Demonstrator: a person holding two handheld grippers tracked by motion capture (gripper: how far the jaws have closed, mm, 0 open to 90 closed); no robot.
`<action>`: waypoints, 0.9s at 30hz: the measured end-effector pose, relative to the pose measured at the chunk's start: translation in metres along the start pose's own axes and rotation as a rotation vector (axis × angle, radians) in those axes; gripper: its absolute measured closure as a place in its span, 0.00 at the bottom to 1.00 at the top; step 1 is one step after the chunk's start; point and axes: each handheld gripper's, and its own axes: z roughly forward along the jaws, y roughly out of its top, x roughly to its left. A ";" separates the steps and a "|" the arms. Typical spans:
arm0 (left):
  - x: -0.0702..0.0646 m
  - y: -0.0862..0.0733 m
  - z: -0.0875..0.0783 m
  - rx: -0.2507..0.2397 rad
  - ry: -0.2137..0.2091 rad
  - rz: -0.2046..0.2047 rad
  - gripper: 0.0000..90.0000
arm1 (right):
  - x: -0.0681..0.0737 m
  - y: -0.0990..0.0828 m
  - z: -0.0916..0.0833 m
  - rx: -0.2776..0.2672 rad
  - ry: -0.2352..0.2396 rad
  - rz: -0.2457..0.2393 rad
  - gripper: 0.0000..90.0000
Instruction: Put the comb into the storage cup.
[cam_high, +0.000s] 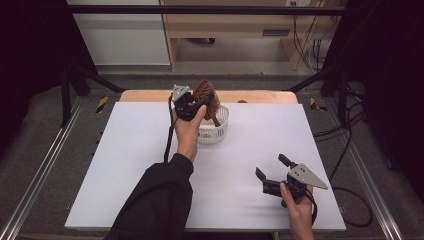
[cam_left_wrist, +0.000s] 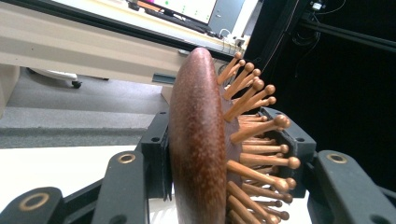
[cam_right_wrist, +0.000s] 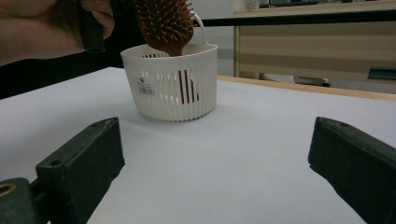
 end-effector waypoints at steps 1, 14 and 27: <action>0.001 0.000 -0.001 0.000 0.000 -0.001 0.54 | 0.000 0.000 0.000 0.000 0.001 0.000 0.04; 0.019 -0.002 -0.011 0.012 -0.007 -0.043 0.53 | 0.000 0.000 0.000 -0.005 -0.006 -0.002 0.04; 0.034 -0.004 -0.018 0.037 -0.013 -0.053 0.51 | 0.001 -0.001 0.001 0.000 0.000 -0.003 0.04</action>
